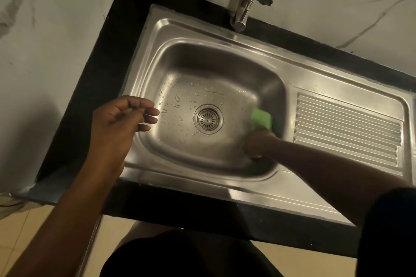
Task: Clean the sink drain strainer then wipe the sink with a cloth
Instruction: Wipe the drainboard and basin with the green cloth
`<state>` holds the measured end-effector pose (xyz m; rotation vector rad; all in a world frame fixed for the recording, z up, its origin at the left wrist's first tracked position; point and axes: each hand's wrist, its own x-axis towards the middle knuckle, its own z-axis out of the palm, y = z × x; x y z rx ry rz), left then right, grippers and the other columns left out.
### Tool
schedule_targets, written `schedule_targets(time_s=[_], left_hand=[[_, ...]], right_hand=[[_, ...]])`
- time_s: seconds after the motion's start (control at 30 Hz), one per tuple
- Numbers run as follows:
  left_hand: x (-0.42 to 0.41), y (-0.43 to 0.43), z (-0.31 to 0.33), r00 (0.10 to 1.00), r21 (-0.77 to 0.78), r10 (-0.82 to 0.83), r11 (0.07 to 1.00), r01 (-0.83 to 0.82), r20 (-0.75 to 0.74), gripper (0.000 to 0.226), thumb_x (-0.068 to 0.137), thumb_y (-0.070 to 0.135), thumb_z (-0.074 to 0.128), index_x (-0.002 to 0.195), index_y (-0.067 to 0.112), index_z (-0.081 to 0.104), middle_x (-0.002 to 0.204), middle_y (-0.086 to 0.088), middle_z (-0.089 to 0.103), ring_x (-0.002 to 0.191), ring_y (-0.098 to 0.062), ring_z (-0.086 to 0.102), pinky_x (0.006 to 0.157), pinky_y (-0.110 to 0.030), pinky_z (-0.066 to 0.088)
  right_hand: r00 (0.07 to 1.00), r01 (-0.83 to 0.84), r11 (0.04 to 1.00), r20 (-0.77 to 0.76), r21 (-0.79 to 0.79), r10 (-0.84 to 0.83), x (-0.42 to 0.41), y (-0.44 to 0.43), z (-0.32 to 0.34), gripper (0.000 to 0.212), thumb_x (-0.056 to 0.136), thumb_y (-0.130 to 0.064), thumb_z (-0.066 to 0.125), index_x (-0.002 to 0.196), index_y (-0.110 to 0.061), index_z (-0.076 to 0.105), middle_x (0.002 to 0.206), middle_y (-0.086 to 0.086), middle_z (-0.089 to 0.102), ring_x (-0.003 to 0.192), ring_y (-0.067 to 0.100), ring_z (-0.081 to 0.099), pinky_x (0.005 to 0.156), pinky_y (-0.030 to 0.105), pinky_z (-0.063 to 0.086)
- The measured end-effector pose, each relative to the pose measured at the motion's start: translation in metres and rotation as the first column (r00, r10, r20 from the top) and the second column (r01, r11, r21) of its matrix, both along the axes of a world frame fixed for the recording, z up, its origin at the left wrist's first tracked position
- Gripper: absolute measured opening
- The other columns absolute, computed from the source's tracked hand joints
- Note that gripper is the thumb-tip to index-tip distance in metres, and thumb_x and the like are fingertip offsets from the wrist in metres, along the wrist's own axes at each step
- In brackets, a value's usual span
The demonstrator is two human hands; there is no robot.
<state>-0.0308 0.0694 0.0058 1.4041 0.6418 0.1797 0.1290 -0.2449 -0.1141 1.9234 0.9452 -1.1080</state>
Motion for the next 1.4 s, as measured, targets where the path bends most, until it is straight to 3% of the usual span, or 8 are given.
schedule_targets(time_s=[0.2, 0.4, 0.73, 0.83, 0.93, 1.17, 1.3, 1.4], left_hand=[[-0.008, 0.008, -0.003, 1.0, -0.018, 0.011, 1.0, -0.011, -0.004, 0.026, 0.074, 0.028, 0.062, 0.092, 0.028, 0.08, 0.093, -0.005, 0.082, 0.084, -0.022, 0.078, 0.07, -0.023, 0.06], [-0.013, 0.002, -0.007, 1.0, -0.02, 0.016, 1.0, -0.016, 0.007, 0.026, 0.08, 0.022, 0.06, 0.095, 0.027, 0.081, 0.094, -0.005, 0.082, 0.086, -0.023, 0.079, 0.07, -0.022, 0.06], [-0.007, -0.004, 0.005, 1.0, -0.015, -0.003, 1.0, 0.003, 0.011, 0.033, 0.086, 0.013, 0.057, 0.09, 0.033, 0.082, 0.092, -0.002, 0.082, 0.084, -0.019, 0.079, 0.069, -0.021, 0.06], [-0.007, 0.001, 0.007, 1.0, -0.007, -0.013, 1.0, 0.013, 0.007, 0.03, 0.085, 0.015, 0.058, 0.09, 0.033, 0.081, 0.092, -0.002, 0.082, 0.085, -0.02, 0.079, 0.069, -0.02, 0.06], [-0.005, 0.005, 0.009, 1.0, -0.005, -0.02, 1.0, 0.02, 0.008, 0.031, 0.083, 0.014, 0.057, 0.089, 0.033, 0.081, 0.092, -0.002, 0.082, 0.085, -0.021, 0.079, 0.068, -0.021, 0.059], [0.002, 0.008, 0.007, 0.996, 0.011, -0.088, 0.996, 0.088, -0.002, 0.033, 0.082, 0.01, 0.055, 0.09, 0.028, 0.081, 0.093, -0.005, 0.082, 0.084, -0.024, 0.079, 0.067, -0.021, 0.06], [0.007, 0.005, 0.008, 0.99, 0.017, -0.139, 0.99, 0.139, -0.013, 0.032, 0.082, 0.01, 0.055, 0.089, 0.027, 0.08, 0.091, -0.006, 0.082, 0.084, -0.024, 0.078, 0.068, -0.023, 0.06], [0.01, 0.0, 0.01, 0.986, 0.008, -0.167, 0.986, 0.167, -0.012, 0.031, 0.081, 0.009, 0.055, 0.087, 0.025, 0.081, 0.089, -0.008, 0.082, 0.08, -0.022, 0.077, 0.067, -0.022, 0.06]], right_hand=[[0.866, -0.224, 0.962, 0.419, -0.157, 0.271, 0.07, 0.005, 0.019, 0.054, 0.105, -0.049, 0.043, 0.151, -0.022, 0.05, 0.163, 0.008, 0.039, 0.156, 0.035, 0.024, 0.128, 0.057, 0.004], [0.747, -0.48, 0.864, 0.444, -0.153, 0.494, 0.115, 0.012, 0.045, 0.027, 0.098, -0.028, 0.066, 0.123, -0.02, 0.072, 0.136, 0.0, 0.067, 0.139, 0.027, 0.052, 0.126, 0.04, 0.027], [1.0, -0.017, 0.992, 0.024, -0.123, 0.02, 0.043, 0.005, 0.04, 0.008, 0.098, -0.015, 0.062, 0.094, -0.013, 0.069, 0.125, 0.009, 0.072, 0.117, 0.029, 0.068, 0.1, 0.041, 0.056], [0.94, 0.289, 0.95, -0.154, -0.119, -0.305, 0.002, 0.006, 0.024, 0.031, 0.107, -0.027, 0.052, 0.122, -0.007, 0.069, 0.135, 0.011, 0.066, 0.124, 0.029, 0.064, 0.109, 0.041, 0.049], [0.815, 0.51, 0.857, -0.274, -0.076, -0.51, -0.028, 0.012, 0.013, 0.045, 0.109, -0.041, 0.042, 0.115, -0.006, 0.069, 0.124, 0.014, 0.07, 0.103, 0.027, 0.066, 0.097, 0.039, 0.051], [0.464, 0.836, 0.548, -0.487, -0.037, -0.74, -0.043, 0.058, 0.006, 0.03, 0.11, -0.031, 0.049, 0.097, -0.008, 0.063, 0.088, 0.007, 0.057, 0.06, 0.014, 0.045, 0.056, 0.026, 0.038], [-0.328, 0.945, -0.198, -0.745, -0.261, -0.581, -0.059, 0.097, -0.004, 0.03, 0.108, -0.011, 0.042, 0.132, -0.004, 0.059, 0.112, 0.015, 0.064, 0.09, 0.022, 0.064, 0.075, 0.03, 0.056], [-0.568, 0.733, -0.609, -0.764, -0.301, -0.305, -0.049, 0.103, -0.009, 0.026, 0.107, -0.01, 0.047, 0.128, 0.001, 0.057, 0.11, 0.017, 0.069, 0.094, 0.028, 0.071, 0.079, 0.039, 0.064]])
